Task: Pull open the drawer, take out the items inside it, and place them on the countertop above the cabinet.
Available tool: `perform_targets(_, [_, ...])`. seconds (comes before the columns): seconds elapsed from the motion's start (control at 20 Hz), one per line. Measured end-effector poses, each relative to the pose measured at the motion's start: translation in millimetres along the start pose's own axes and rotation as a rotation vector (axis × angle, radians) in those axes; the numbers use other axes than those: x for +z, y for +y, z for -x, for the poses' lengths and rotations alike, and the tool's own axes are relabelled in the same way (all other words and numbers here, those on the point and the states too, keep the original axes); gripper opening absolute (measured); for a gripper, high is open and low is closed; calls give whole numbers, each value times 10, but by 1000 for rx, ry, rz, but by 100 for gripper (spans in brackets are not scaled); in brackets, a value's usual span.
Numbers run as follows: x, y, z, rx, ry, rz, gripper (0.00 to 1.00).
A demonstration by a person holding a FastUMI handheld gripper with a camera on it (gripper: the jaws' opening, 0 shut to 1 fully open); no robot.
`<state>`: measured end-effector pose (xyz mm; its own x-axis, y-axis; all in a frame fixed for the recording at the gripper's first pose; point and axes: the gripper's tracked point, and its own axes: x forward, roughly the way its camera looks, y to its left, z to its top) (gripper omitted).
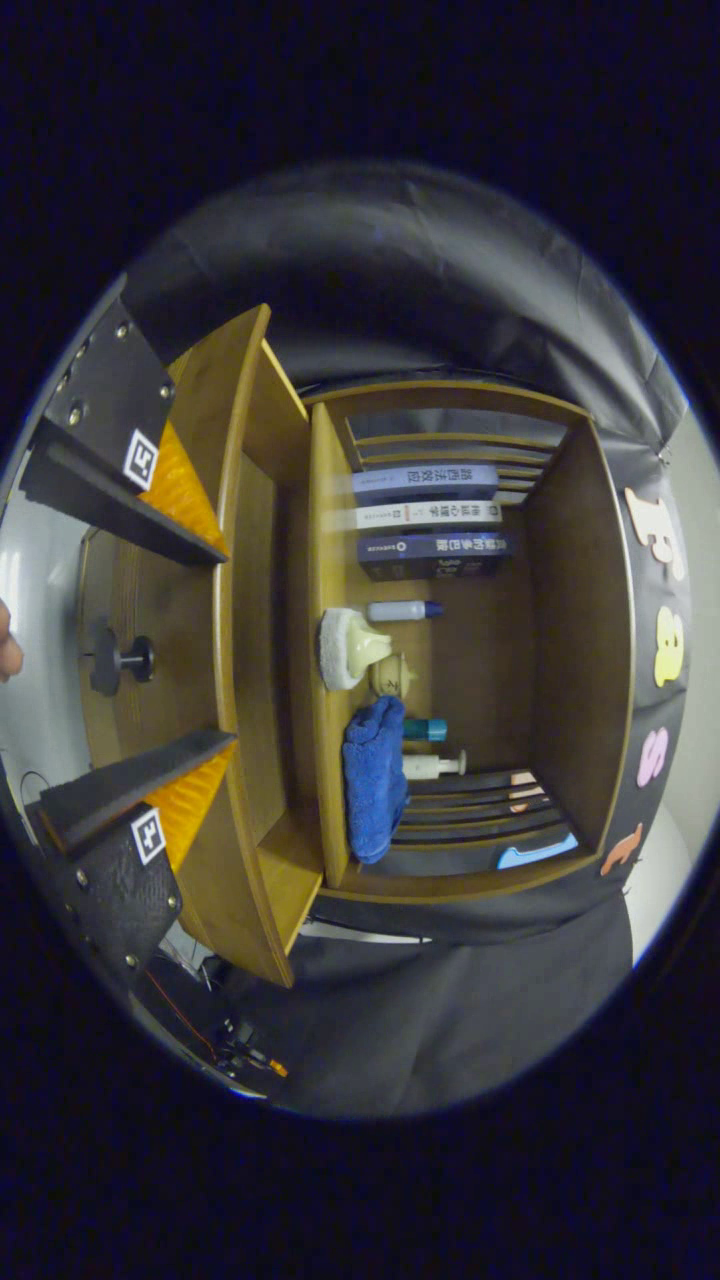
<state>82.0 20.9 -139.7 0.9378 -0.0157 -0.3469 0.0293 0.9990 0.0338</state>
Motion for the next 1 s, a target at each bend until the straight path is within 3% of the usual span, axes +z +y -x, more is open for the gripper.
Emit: perform_targets(1.0, [158,67,-985,7,-16,-6,99])
